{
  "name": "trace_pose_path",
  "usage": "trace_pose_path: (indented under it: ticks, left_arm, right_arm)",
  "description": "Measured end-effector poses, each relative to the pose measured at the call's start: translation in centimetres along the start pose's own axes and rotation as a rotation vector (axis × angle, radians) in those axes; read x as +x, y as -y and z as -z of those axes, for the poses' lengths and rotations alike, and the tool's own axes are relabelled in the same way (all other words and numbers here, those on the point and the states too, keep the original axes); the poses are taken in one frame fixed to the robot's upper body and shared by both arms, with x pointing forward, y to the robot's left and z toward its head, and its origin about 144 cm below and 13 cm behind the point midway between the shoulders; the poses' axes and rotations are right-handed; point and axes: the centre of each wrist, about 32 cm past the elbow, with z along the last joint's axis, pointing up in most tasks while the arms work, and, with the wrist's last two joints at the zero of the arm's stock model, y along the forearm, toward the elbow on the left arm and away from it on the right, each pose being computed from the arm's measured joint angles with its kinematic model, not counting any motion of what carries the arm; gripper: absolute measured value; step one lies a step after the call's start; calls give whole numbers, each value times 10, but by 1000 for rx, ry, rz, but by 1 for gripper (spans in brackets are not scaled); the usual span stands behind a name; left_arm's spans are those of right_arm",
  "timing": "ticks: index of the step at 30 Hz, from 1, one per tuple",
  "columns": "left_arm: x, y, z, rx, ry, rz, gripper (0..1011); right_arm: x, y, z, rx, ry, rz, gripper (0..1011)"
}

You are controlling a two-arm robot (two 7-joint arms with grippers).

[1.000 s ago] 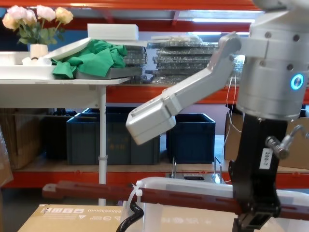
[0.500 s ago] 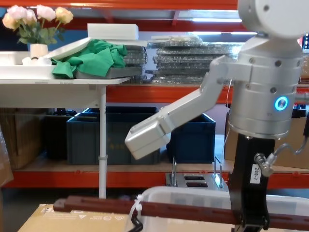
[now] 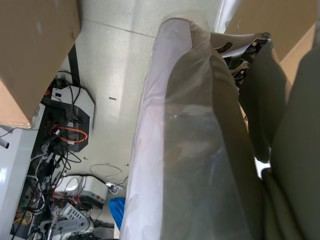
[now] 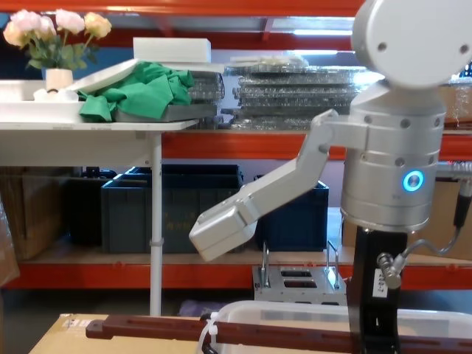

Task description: Use one hand to grasp the basket and place it at the designated location.

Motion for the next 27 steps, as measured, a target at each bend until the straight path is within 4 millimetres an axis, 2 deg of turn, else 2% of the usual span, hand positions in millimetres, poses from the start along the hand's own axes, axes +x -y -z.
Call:
trace_pose_path:
  ticks: [15,21,27]
  left_arm:
    - [0,0,0,0,0,0,0]
    - [0,0,0,0,0,0,0]
    - [0,0,0,0,0,0,0]
  right_arm:
    - [5,-15,6,14,-28,-29,0]
    - [-6,-7,10,12,-41,4,0]
    - [-9,-4,11,11,-43,15,0]
